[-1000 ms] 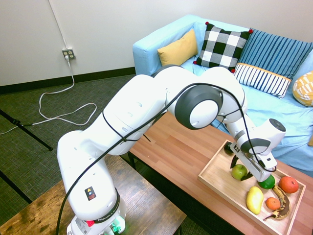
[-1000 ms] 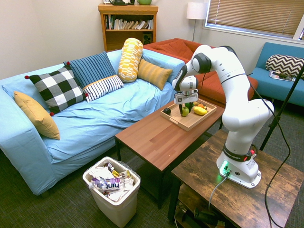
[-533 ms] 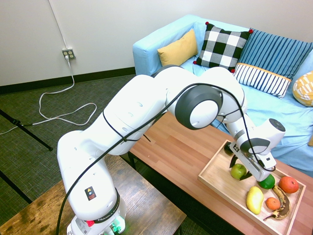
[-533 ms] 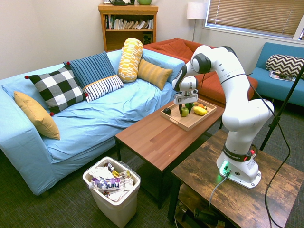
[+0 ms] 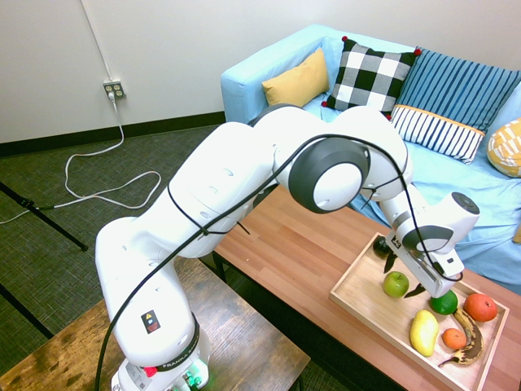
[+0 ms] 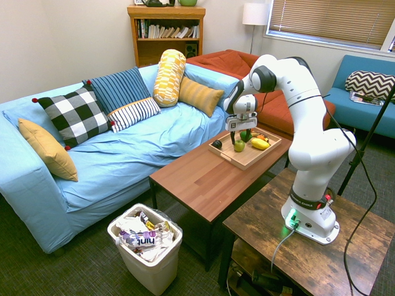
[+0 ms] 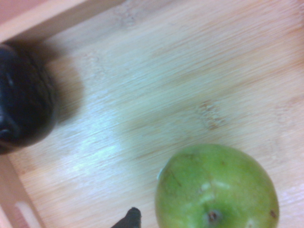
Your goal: Put the apple in the tray
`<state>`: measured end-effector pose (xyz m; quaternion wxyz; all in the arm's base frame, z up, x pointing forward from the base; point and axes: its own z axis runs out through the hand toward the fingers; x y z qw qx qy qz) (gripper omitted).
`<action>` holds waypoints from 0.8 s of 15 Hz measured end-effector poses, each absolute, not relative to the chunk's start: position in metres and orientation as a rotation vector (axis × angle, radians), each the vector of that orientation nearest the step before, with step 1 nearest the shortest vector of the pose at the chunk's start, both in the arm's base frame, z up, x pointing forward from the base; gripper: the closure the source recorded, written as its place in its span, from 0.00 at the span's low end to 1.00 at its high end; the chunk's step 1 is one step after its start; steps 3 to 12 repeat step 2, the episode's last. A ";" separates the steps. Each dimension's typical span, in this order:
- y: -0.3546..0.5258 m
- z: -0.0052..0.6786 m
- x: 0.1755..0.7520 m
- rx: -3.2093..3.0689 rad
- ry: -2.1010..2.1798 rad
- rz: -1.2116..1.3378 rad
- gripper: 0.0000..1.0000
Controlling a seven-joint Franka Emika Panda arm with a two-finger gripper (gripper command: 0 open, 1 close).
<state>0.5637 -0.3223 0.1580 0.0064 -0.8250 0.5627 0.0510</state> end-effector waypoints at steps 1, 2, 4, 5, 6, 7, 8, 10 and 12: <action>-0.323 0.176 0.561 -2.576 1.761 0.140 0.00; -0.323 0.193 0.557 -2.571 1.763 0.125 0.00; -0.323 0.193 0.557 -2.571 1.763 0.125 0.00; -0.323 0.193 0.557 -2.571 1.763 0.125 0.00; -0.323 0.193 0.557 -2.571 1.763 0.125 0.00; -0.323 0.193 0.557 -2.571 1.763 0.125 0.00; -0.323 0.193 0.557 -2.571 1.763 0.125 0.00; -0.323 0.193 0.557 -2.571 1.763 0.125 0.00; -0.323 0.193 0.557 -2.571 1.763 0.125 0.00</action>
